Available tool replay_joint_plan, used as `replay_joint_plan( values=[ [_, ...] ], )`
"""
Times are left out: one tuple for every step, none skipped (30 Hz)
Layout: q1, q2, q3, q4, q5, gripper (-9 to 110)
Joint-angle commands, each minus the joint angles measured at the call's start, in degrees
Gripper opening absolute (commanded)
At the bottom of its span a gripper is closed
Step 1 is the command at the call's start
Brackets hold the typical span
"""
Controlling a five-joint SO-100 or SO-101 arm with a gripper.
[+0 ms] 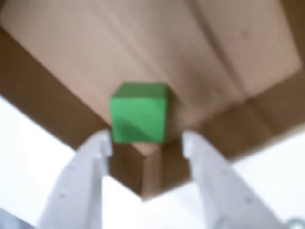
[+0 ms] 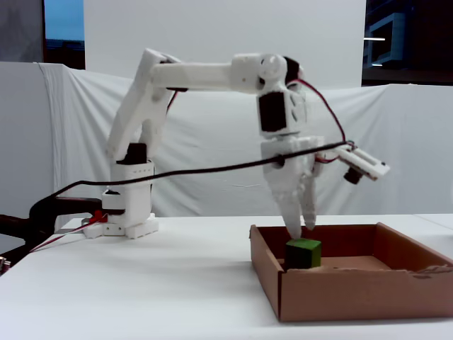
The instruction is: Grasp a green cube and put it in a box.
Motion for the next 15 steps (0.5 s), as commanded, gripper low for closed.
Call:
replay_joint_plan(
  values=[
    [3.16, 11.51, 8.79, 1.05, 0.18, 22],
    [4.57, 15.03, 13.10, 1.58, 0.35, 22],
    [6.15, 18.28, 16.17, 2.11, 1.93, 22],
    [7.73, 21.71, 18.72, 2.46, 3.16, 22],
    [9.76, 24.70, 20.92, 2.72, 3.25, 22],
    [11.60, 27.07, 22.85, 2.46, 2.72, 22],
    [12.83, 28.48, 24.87, 0.97, 2.64, 22],
    [13.80, 29.36, 26.98, -0.97, 2.55, 22],
    [14.50, 29.97, 28.83, -2.81, 2.55, 22],
    [15.03, 30.23, 30.32, -4.75, 2.46, 22],
    [15.56, 30.23, 31.20, -6.24, 2.37, 22],
    [16.26, 30.23, 32.08, -7.56, 2.37, 22],
    [17.14, 30.23, 33.13, -8.70, 2.37, 22],
    [18.02, 30.41, 34.63, -10.02, 2.29, 22],
    [19.25, 30.50, 35.95, -11.16, 1.93, 22]
  ],
)
